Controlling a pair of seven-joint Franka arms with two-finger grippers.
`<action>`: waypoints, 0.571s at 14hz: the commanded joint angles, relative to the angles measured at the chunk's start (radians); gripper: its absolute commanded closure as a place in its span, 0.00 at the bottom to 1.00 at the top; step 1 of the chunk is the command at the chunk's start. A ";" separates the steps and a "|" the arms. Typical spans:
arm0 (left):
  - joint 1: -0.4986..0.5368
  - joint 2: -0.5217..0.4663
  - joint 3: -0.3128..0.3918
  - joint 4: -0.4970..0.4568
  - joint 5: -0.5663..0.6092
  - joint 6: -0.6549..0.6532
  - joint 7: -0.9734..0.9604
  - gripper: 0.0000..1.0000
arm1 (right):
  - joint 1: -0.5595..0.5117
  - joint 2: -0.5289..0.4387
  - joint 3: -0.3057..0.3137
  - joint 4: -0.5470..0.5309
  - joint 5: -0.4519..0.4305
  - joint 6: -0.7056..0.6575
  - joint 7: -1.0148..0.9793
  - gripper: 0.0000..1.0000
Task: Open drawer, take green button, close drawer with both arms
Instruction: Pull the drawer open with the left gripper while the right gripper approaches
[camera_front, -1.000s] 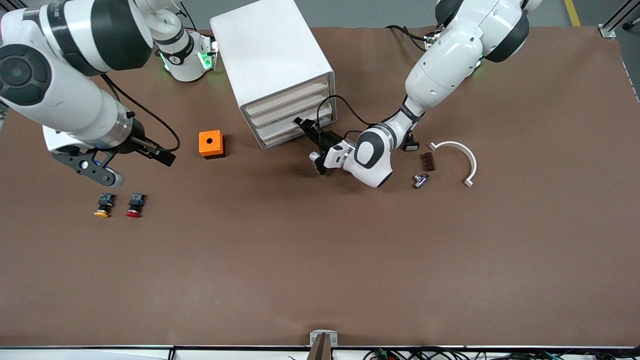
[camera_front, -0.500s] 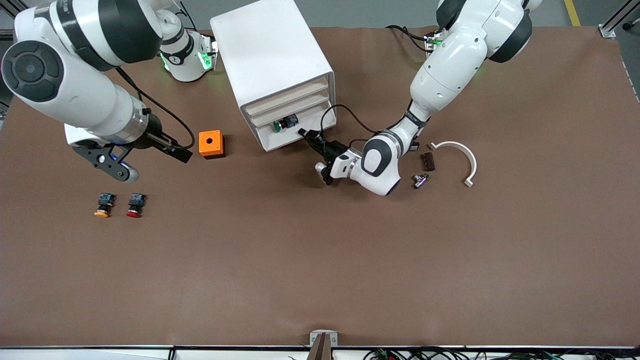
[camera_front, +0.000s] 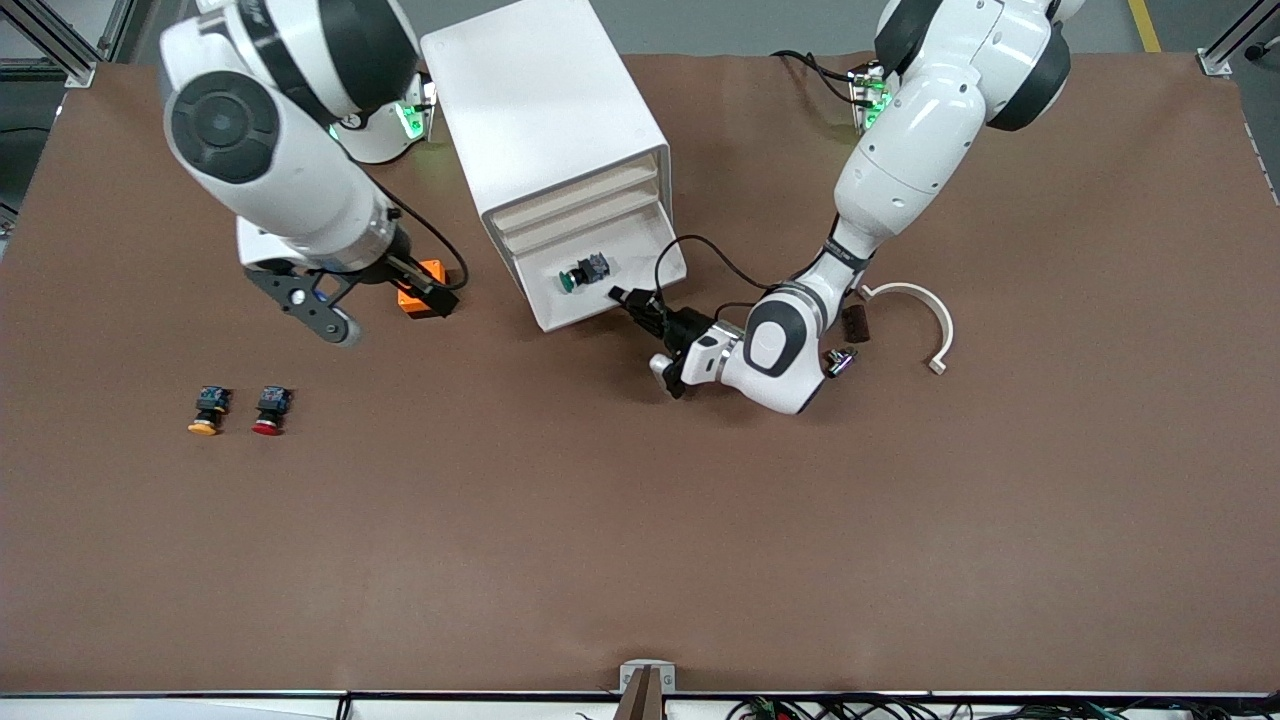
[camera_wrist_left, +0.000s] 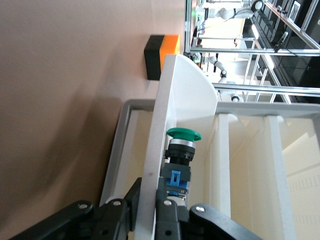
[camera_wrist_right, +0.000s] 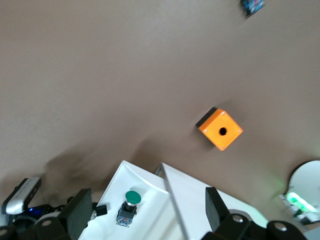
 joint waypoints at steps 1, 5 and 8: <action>0.004 0.044 0.039 0.034 0.002 0.045 -0.016 0.94 | 0.063 -0.013 -0.006 -0.104 0.010 0.103 0.118 0.00; 0.027 0.046 0.072 0.064 0.014 0.040 -0.020 0.94 | 0.143 0.024 -0.006 -0.179 0.050 0.234 0.235 0.00; 0.032 0.041 0.074 0.065 0.014 0.040 -0.028 0.90 | 0.165 0.075 -0.008 -0.176 0.117 0.289 0.255 0.00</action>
